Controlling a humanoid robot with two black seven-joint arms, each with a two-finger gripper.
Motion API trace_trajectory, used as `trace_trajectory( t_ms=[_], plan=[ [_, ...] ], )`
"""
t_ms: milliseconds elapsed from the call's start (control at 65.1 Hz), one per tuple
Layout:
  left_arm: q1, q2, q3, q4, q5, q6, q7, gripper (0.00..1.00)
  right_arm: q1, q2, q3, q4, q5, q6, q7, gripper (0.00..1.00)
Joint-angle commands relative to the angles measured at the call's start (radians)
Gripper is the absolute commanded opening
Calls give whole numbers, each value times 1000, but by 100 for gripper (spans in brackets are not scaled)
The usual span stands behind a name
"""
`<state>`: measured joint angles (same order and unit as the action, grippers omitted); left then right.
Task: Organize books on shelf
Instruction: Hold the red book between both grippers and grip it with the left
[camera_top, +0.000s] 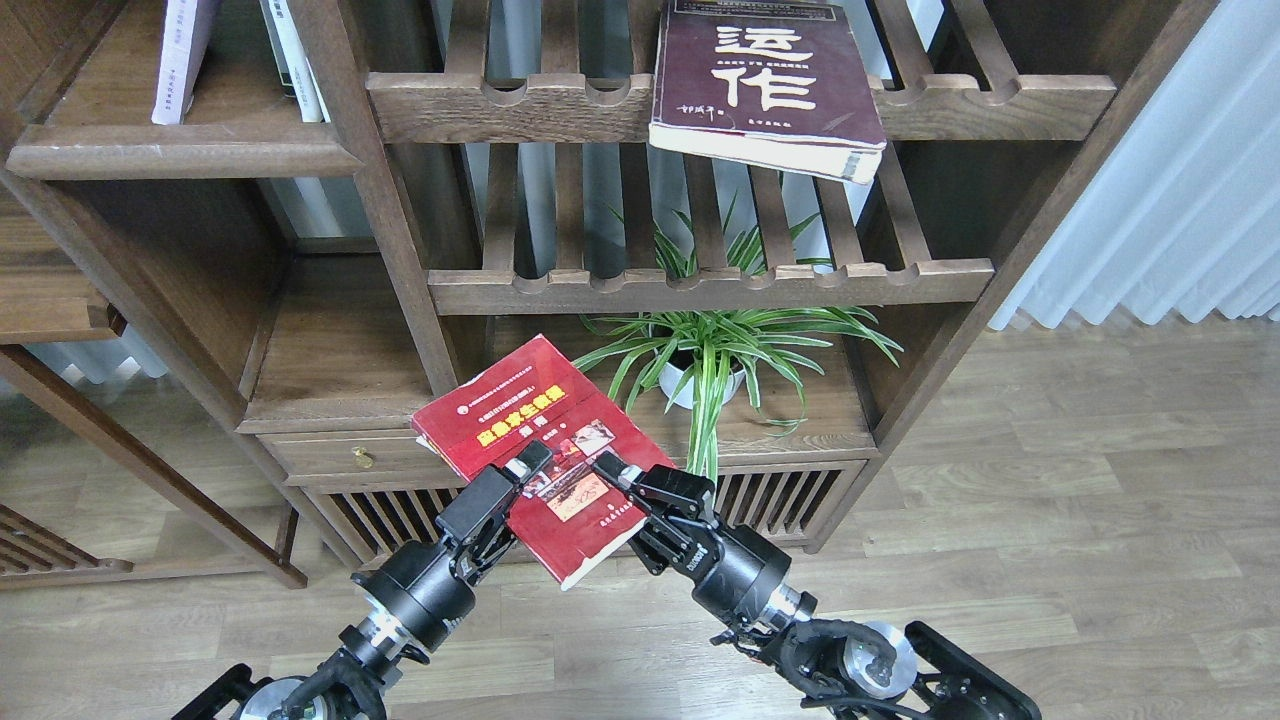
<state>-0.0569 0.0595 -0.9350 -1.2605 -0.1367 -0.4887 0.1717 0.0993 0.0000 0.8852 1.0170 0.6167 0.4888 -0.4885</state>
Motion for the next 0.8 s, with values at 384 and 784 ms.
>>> trace_trajectory(
  t_ms=[384,784],
  plan=[
    [0,-4,4,-8,-8,0,12,54,-6,0,-14,2,1,0,0,7],
    [0,-6,4,-11,-9,0,49,24,-9,0,-15,5,5,0,0,7]
  ],
)
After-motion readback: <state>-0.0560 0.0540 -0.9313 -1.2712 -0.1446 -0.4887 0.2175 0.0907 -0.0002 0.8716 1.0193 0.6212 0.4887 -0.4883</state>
